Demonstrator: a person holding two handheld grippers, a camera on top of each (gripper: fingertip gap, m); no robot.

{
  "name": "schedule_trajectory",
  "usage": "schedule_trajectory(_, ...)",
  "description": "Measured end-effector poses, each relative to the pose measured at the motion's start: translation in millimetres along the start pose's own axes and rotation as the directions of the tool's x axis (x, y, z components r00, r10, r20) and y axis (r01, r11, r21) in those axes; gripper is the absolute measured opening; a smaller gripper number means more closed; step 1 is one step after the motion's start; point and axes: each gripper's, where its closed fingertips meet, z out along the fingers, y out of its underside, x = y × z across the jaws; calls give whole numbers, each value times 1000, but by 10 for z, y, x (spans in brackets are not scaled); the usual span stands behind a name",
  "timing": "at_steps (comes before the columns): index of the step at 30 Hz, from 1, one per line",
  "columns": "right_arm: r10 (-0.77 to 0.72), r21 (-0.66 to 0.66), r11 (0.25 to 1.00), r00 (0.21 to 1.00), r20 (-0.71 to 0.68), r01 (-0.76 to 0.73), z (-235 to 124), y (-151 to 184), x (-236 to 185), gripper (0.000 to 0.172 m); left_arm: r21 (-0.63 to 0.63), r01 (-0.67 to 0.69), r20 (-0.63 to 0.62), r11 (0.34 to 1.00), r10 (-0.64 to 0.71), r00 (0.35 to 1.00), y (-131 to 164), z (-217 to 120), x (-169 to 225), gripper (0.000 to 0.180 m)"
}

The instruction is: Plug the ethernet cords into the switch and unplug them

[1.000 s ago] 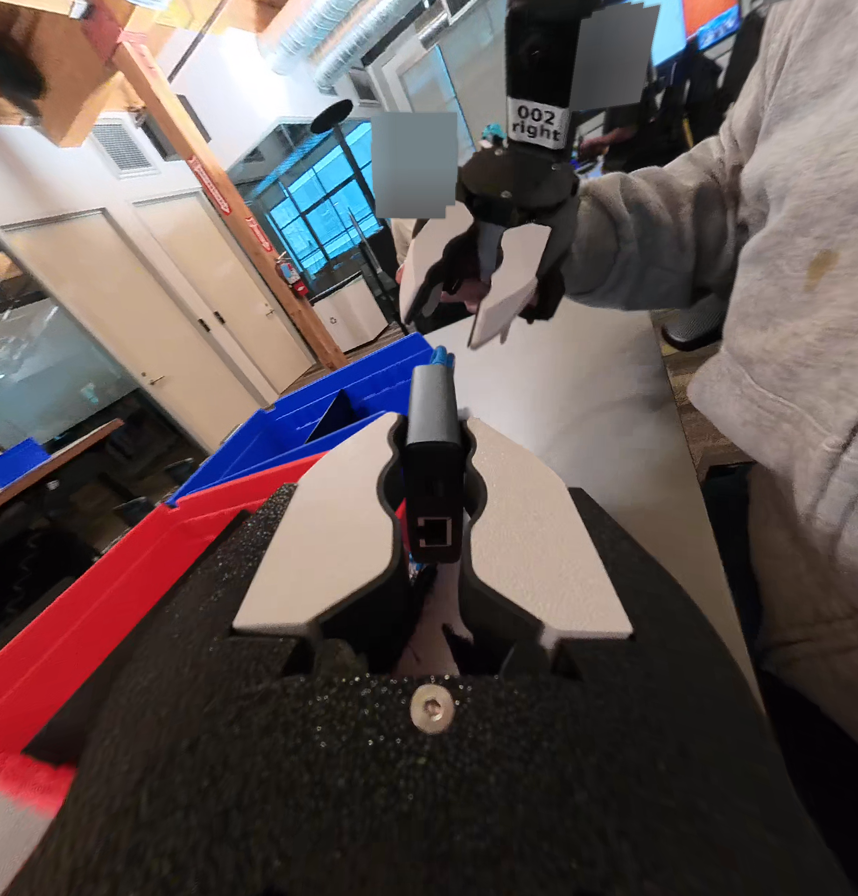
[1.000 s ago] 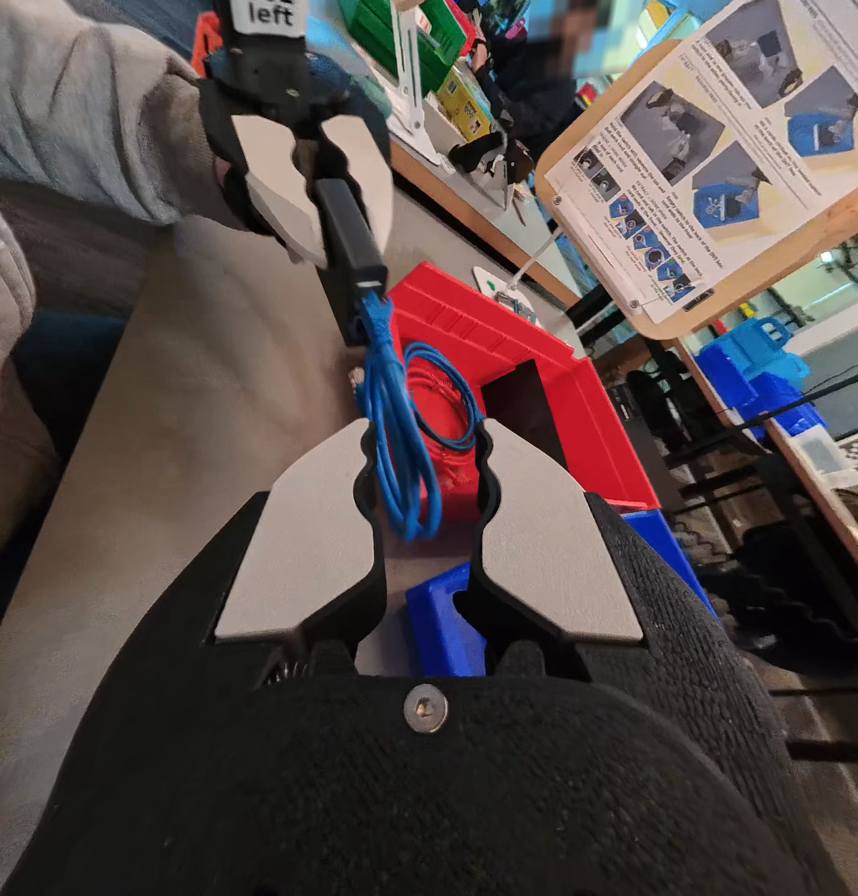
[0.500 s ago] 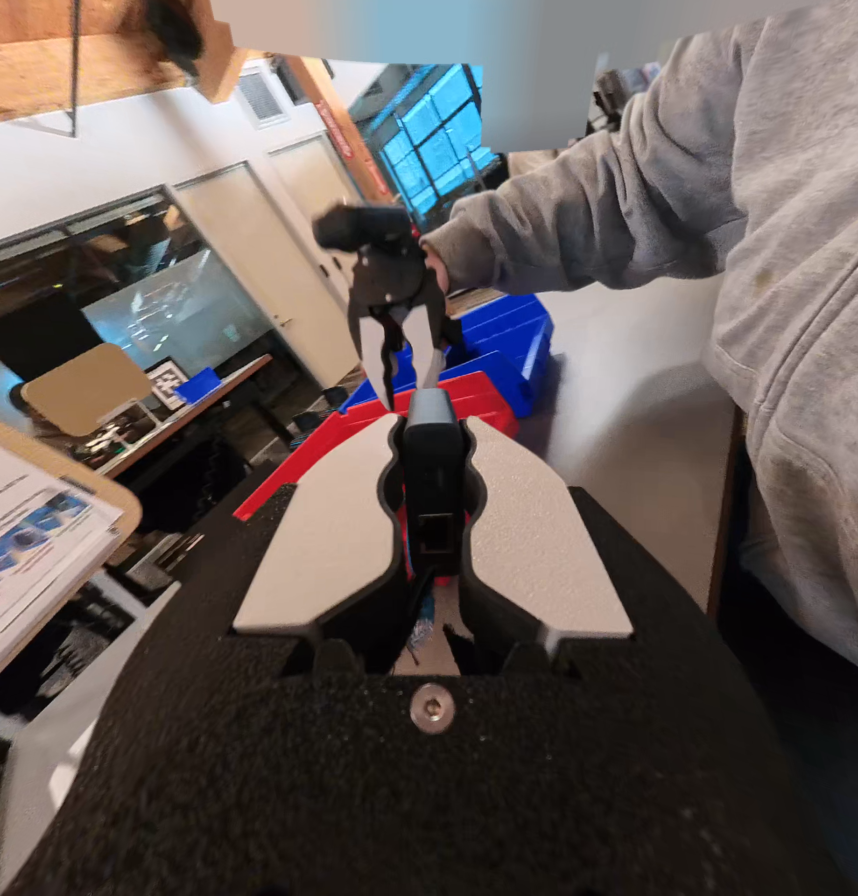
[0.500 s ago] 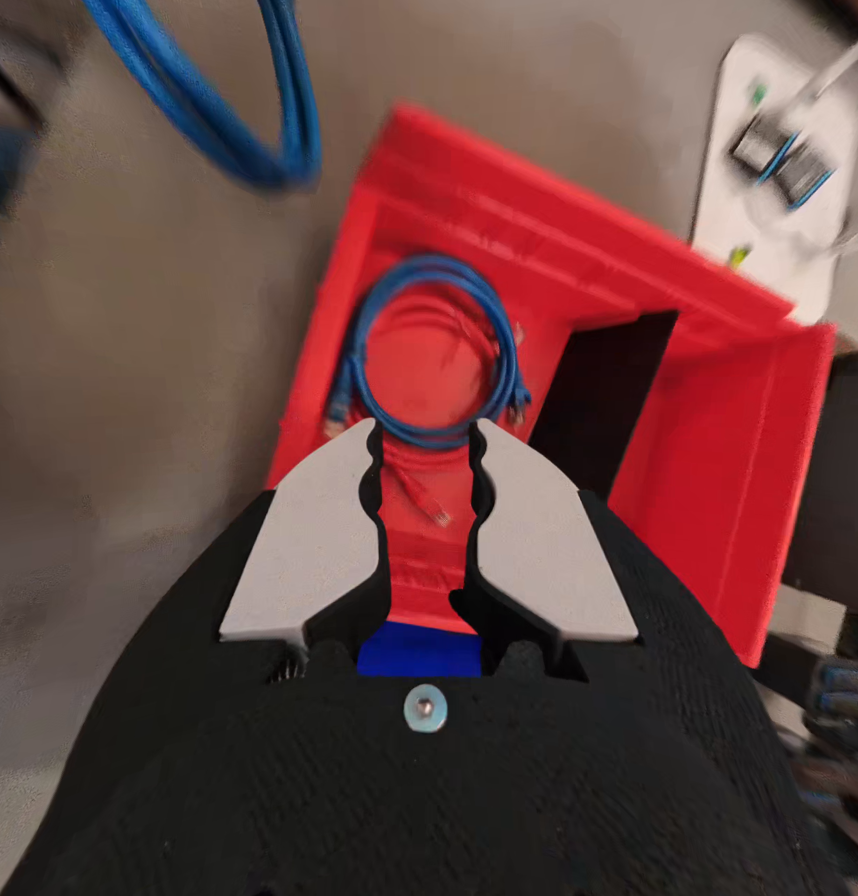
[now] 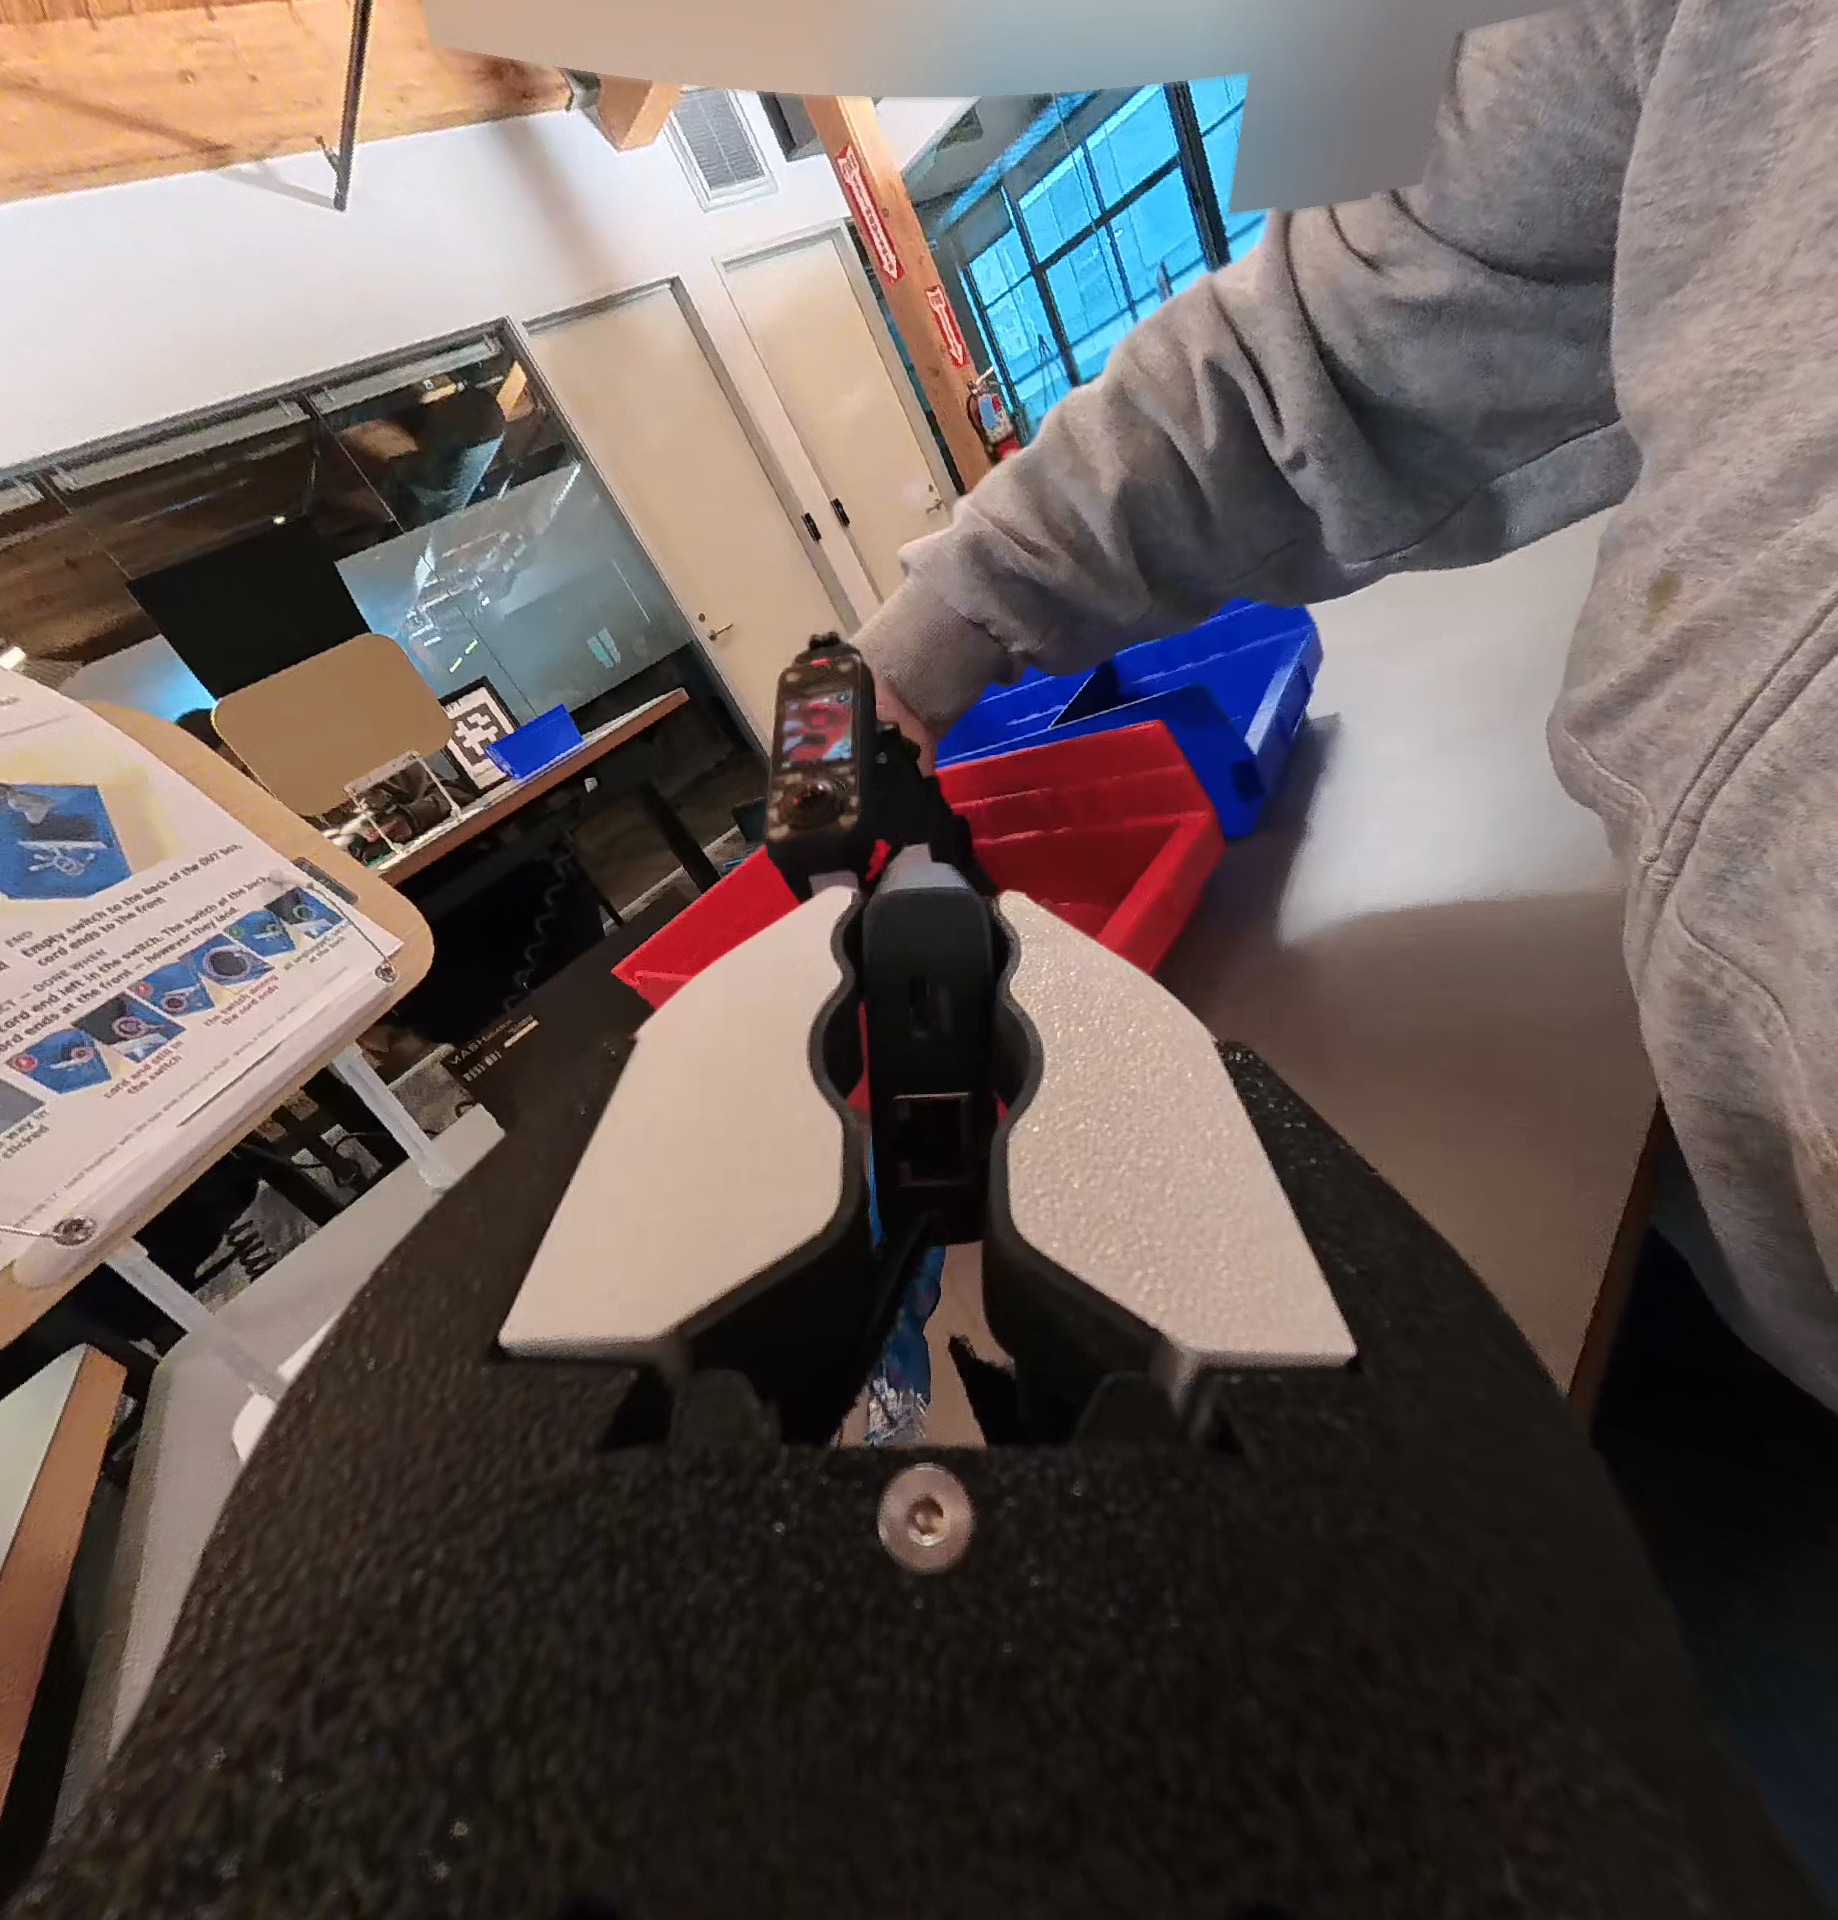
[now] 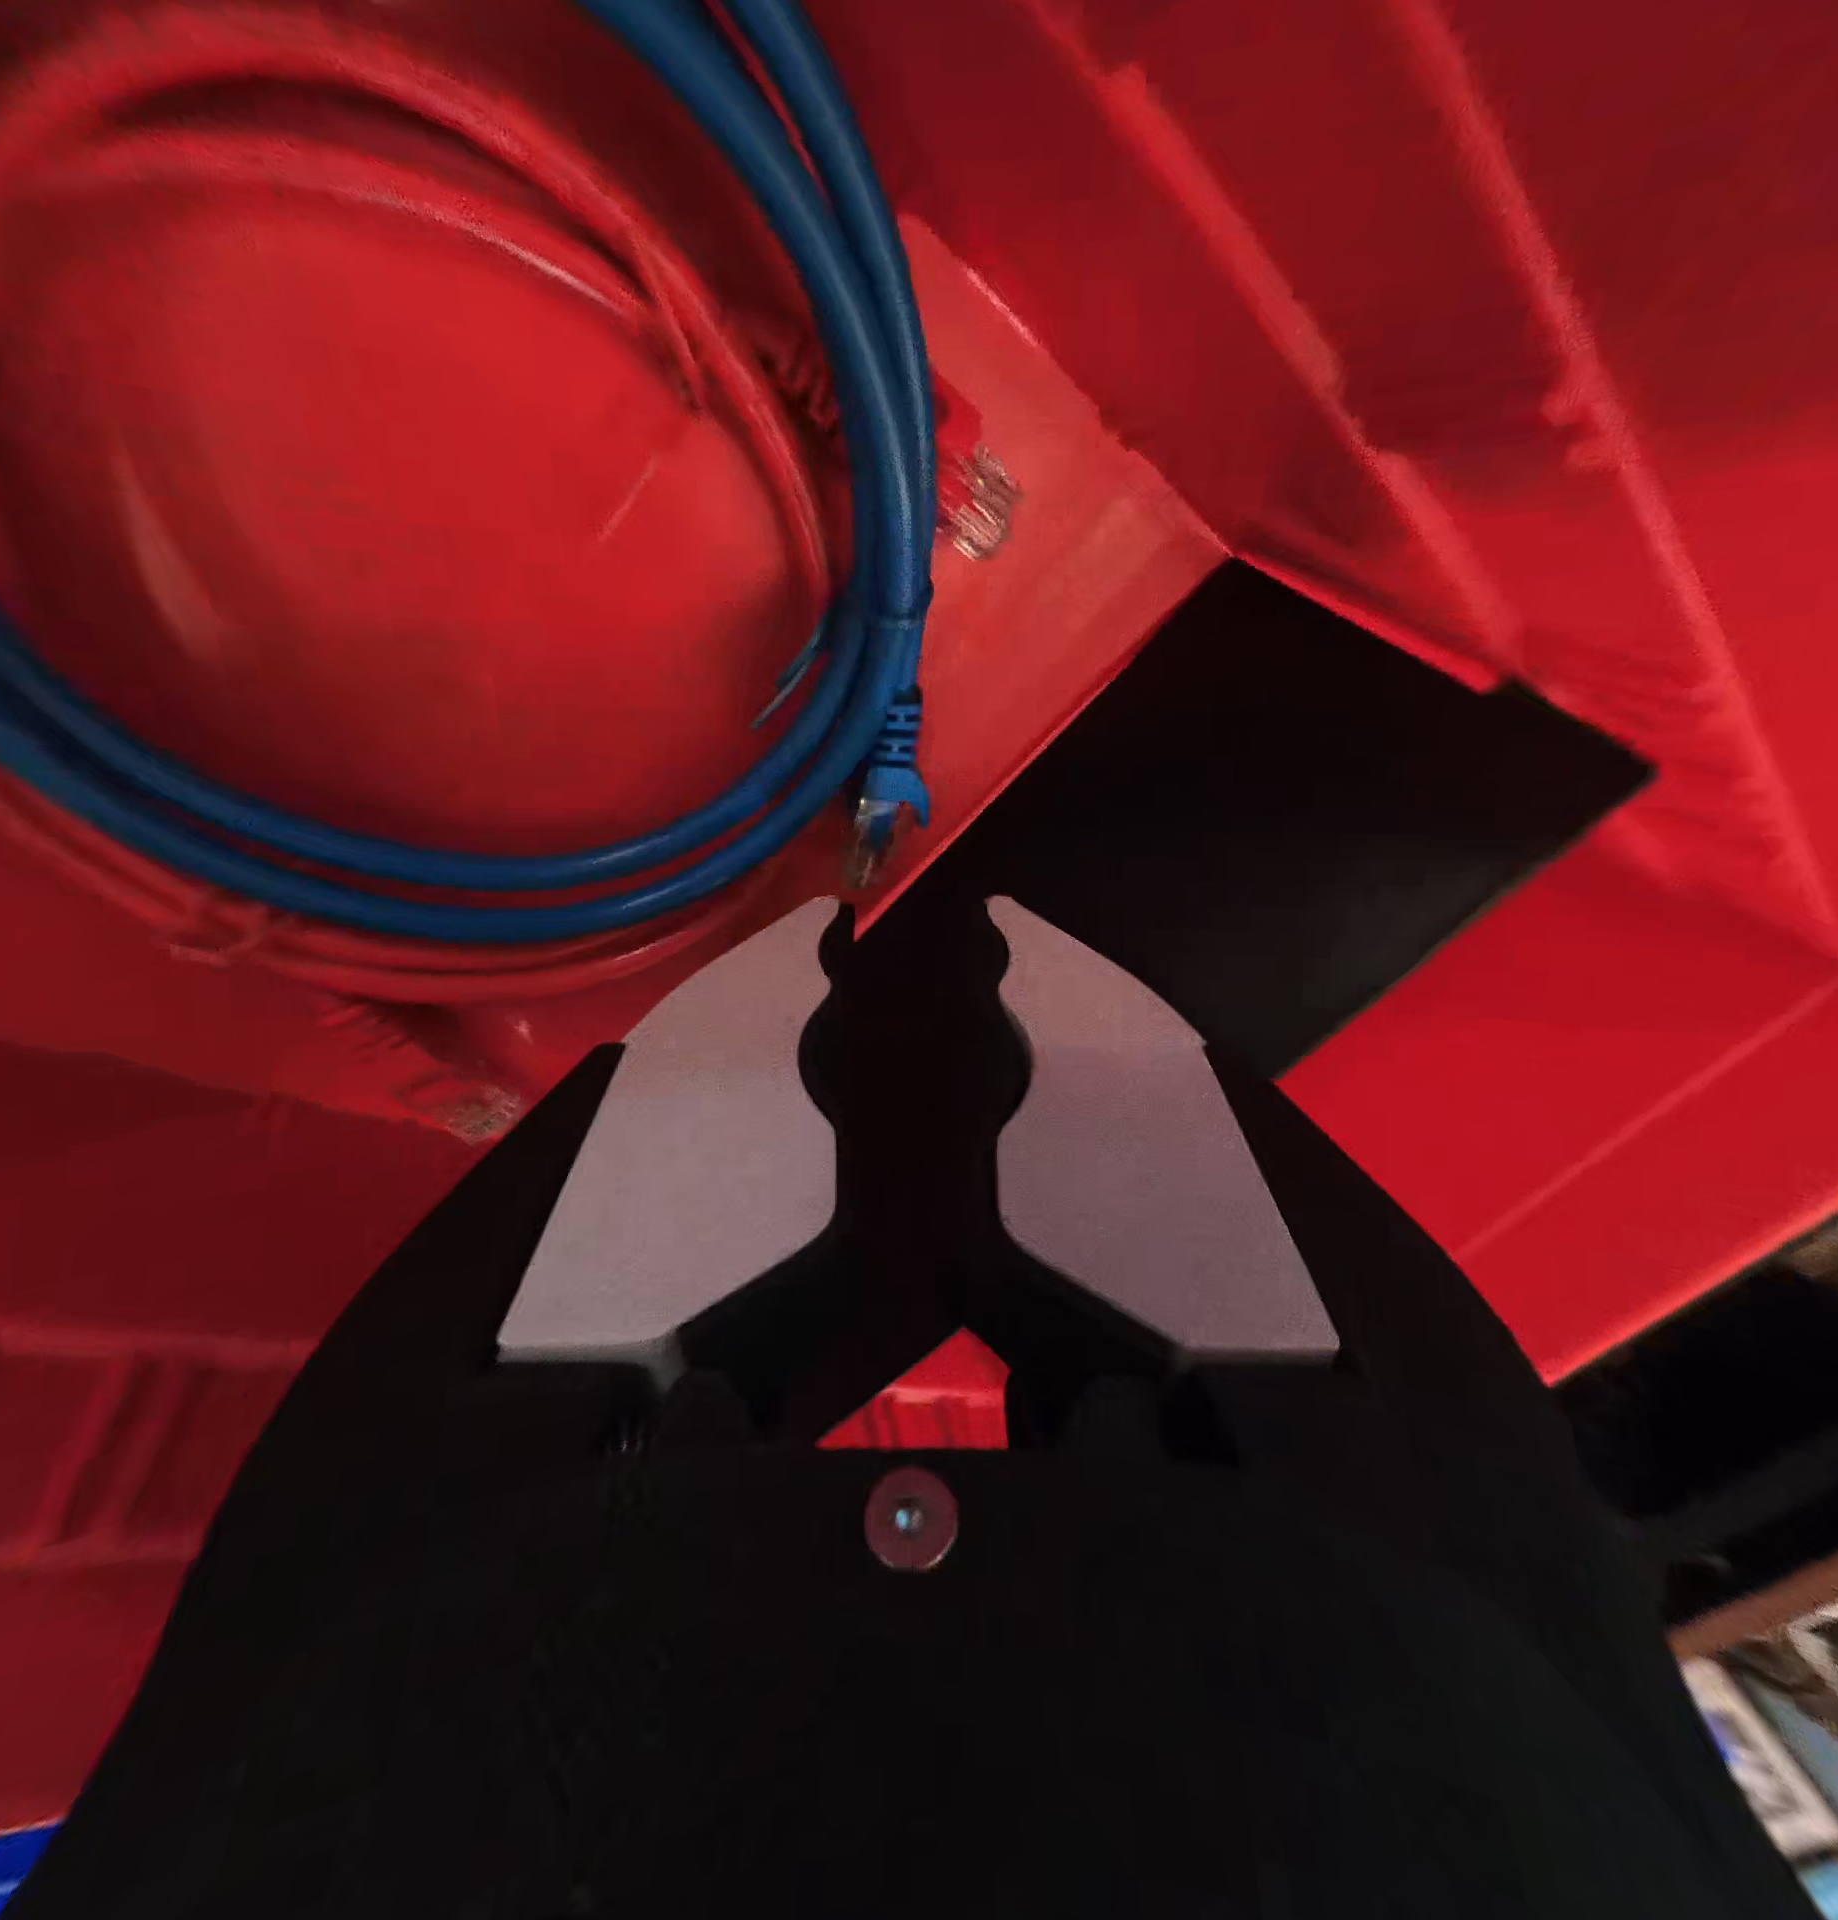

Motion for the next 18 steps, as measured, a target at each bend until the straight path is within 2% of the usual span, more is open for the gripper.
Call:
schedule_trajectory(3,-110,-53,992,993,37,112,85,-32,-4,21,-25,9,-5,1000,-9,1000,75,8,1,20)
schedule_trajectory(8,-155,-82,983,982,108,164,123,-54,4,28,-44,20,-16,999,-21,1000,134,9,6,20)
schedule_trajectory(18,-224,-102,965,962,153,241,77,-71,105,14,-63,30,-25,998,-31,999,180,-5,21,20)
